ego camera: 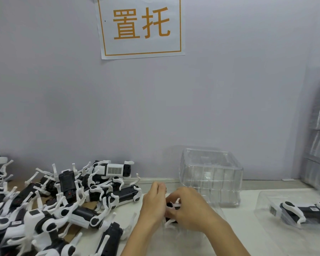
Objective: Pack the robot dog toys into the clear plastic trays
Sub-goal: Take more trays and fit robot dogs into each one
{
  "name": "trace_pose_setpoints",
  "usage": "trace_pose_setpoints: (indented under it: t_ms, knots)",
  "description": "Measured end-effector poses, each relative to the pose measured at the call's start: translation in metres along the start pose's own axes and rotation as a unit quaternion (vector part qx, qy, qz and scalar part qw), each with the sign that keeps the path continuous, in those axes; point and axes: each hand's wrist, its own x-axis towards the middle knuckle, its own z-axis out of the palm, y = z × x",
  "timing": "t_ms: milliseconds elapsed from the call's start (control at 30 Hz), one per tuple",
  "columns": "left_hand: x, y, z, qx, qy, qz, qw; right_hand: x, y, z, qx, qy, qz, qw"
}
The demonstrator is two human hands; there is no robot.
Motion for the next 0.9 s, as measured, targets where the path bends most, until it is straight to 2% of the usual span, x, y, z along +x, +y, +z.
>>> trace_pose_setpoints:
  t_ms: [267,500,733,900]
  knots:
    - [0.002,-0.004,0.003,0.023,0.011,0.009,1.000,0.001,0.003,0.003,0.004,0.016,-0.005,1.000]
    - [0.001,-0.003,0.002,0.040,0.003,0.006,0.999,0.001,0.011,-0.007,0.046,-0.013,-0.011,0.999]
    - [-0.004,-0.001,0.001,0.046,-0.011,0.029,0.998,-0.005,0.041,-0.032,0.006,0.021,0.094,0.995]
    - [-0.006,-0.004,0.000,0.088,-0.021,0.033,0.995,-0.006,0.043,-0.034,0.026,0.046,0.107,0.993]
